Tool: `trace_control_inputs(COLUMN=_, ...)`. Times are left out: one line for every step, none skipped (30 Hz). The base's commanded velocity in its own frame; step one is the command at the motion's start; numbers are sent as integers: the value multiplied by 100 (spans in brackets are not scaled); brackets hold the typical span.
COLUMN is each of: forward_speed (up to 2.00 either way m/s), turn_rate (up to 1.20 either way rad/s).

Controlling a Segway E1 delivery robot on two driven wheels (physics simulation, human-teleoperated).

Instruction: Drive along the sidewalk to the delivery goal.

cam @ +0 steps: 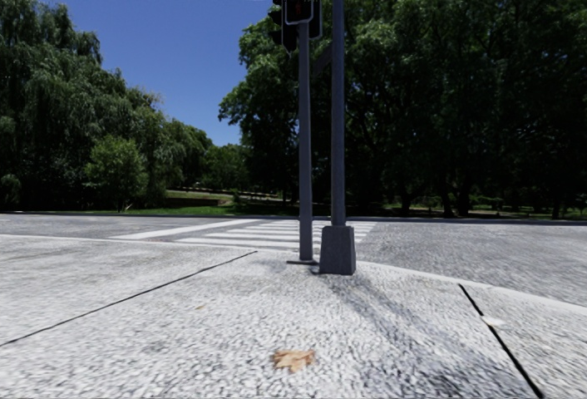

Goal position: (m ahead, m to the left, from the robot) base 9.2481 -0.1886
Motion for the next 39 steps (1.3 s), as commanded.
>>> trace_control_inputs(forward_speed=200, turn_rate=68)
trace_control_inputs(forward_speed=200, turn_rate=73)
trace_control_inputs(forward_speed=200, turn_rate=75)
trace_control_inputs(forward_speed=200, turn_rate=76)
trace_control_inputs(forward_speed=200, turn_rate=76)
trace_control_inputs(forward_speed=200, turn_rate=76)
trace_control_inputs(forward_speed=200, turn_rate=76)
trace_control_inputs(forward_speed=200, turn_rate=76)
trace_control_inputs(forward_speed=200, turn_rate=76)
trace_control_inputs(forward_speed=200, turn_rate=73)
trace_control_inputs(forward_speed=200, turn_rate=64)
trace_control_inputs(forward_speed=200, turn_rate=64)
trace_control_inputs(forward_speed=200, turn_rate=57)
trace_control_inputs(forward_speed=200, turn_rate=54)
trace_control_inputs(forward_speed=200, turn_rate=53)
trace_control_inputs(forward_speed=200, turn_rate=53)
trace_control_inputs(forward_speed=200, turn_rate=53)
trace_control_inputs(forward_speed=200, turn_rate=53)
trace_control_inputs(forward_speed=200, turn_rate=50)
trace_control_inputs(forward_speed=200, turn_rate=42)
trace_control_inputs(forward_speed=200, turn_rate=42)
trace_control_inputs(forward_speed=200, turn_rate=31)
trace_control_inputs(forward_speed=200, turn_rate=0)
trace_control_inputs(forward_speed=200, turn_rate=0)
trace_control_inputs(forward_speed=200, turn_rate=0)
trace_control_inputs(forward_speed=200, turn_rate=0)
trace_control_inputs(forward_speed=200, turn_rate=0)
trace_control_inputs(forward_speed=200, turn_rate=0)
trace_control_inputs(forward_speed=200, turn_rate=0)
trace_control_inputs(forward_speed=200, turn_rate=0)
trace_control_inputs(forward_speed=200, turn_rate=0)
trace_control_inputs(forward_speed=200, turn_rate=0)
trace_control_inputs(forward_speed=200, turn_rate=0)
trace_control_inputs(forward_speed=200, turn_rate=0)
trace_control_inputs(forward_speed=200, turn_rate=0)
trace_control_inputs(forward_speed=200, turn_rate=0)
trace_control_inputs(forward_speed=200, turn_rate=0)
trace_control_inputs(forward_speed=200, turn_rate=0)
trace_control_inputs(forward_speed=200, turn_rate=0)
